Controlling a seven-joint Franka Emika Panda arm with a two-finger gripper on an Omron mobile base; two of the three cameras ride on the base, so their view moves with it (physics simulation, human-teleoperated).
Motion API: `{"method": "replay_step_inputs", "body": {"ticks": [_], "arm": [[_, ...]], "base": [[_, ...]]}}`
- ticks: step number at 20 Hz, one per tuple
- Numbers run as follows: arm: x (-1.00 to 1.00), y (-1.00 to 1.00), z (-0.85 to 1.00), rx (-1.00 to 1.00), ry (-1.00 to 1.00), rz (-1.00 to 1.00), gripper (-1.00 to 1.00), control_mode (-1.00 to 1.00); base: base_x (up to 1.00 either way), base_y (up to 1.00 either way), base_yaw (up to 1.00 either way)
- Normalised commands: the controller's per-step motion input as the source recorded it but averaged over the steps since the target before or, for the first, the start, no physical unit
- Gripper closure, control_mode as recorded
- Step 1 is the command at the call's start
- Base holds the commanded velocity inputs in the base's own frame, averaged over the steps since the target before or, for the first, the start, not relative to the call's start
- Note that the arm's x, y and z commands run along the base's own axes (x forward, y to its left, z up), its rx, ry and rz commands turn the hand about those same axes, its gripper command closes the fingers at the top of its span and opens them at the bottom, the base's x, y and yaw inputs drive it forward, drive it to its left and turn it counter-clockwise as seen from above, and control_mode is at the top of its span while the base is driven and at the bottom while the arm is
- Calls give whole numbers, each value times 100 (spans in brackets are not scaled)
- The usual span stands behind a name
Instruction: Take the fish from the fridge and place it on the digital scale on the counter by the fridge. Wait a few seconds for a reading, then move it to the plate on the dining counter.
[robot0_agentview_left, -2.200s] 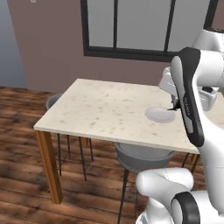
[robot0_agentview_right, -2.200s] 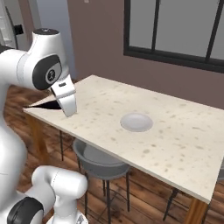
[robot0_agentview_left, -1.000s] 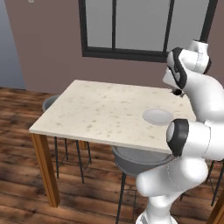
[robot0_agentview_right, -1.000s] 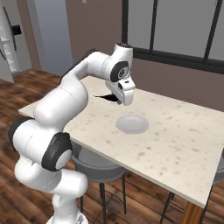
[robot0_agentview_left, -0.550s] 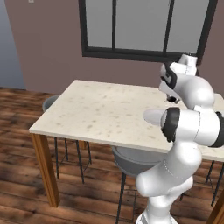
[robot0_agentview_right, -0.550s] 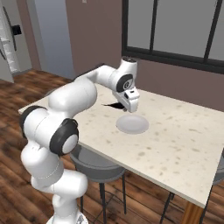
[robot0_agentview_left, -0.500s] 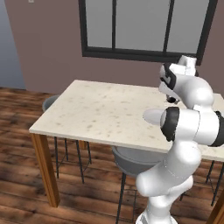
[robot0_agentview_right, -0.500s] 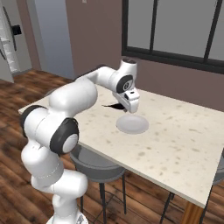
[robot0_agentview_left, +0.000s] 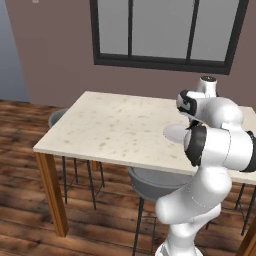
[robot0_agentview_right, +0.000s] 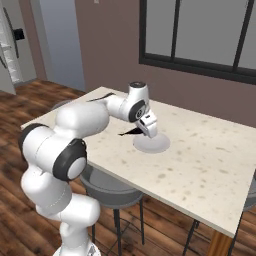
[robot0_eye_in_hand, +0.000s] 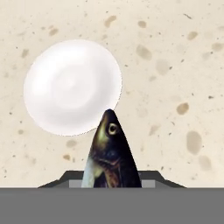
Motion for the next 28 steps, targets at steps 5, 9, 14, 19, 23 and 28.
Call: {"method": "replay_step_inputs", "body": {"ticks": [5, 9, 14, 19, 23, 28], "arm": [[7, -1, -26, -8, -7, 0, 100, -100], [28, -6, -13, 0, 0, 0, 100, -100], [35, -11, -2, 0, 0, 0, 100, -100], [45, -15, -1, 0, 0, 0, 100, -100], [41, -15, -15, 0, 0, 0, 100, -100], [36, -19, -32, 0, 0, 0, 100, -100]], "base": [[0, 0, 0], [0, 0, 0], [0, 0, 0], [0, 0, 0], [0, 0, 0], [0, 0, 0]]}}
